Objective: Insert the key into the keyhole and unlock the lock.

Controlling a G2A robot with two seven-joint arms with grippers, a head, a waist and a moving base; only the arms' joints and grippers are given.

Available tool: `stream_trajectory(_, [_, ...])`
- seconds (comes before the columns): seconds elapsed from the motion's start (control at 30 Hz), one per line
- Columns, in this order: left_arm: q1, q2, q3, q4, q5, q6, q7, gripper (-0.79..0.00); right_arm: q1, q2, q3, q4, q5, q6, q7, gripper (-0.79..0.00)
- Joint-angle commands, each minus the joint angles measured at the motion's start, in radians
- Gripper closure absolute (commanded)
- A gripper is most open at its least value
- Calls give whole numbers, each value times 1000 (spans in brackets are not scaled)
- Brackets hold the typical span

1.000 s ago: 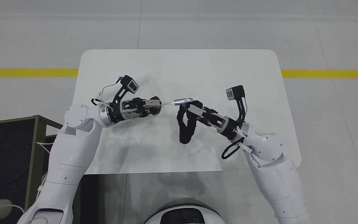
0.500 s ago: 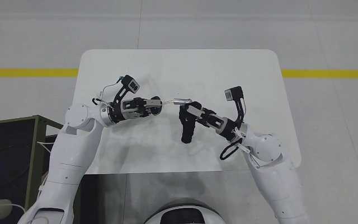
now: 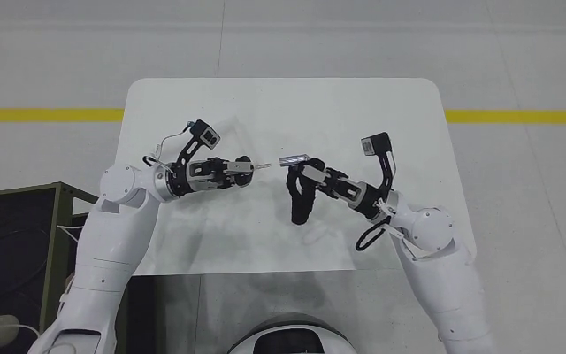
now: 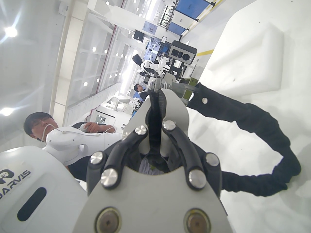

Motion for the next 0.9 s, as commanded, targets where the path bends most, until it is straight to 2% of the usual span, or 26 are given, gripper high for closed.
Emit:
stream_trajectory(0.0, [1, 1, -11, 3, 11, -12, 16, 0, 4, 2, 5, -4, 14, 8, 20, 0])
stream_trajectory(0.17, [9, 1, -9, -3, 9, -13, 17, 0, -4, 2, 3, -7, 13, 8, 18, 0])
stream_trajectory(0.23, [39, 5, -17, -68, 66, -59, 12, 0, -36, 4, 0, -37, -22, -1, -9, 0])
stream_trajectory(0.3, [56, 5, -17, -87, 50, -69, -3, 0, -42, 4, -4, -44, -30, -2, -21, 0])
stream_trajectory(0.87, [59, 6, -24, -73, 53, -95, 23, 0, -32, 10, -31, -39, -17, -23, -27, 0])
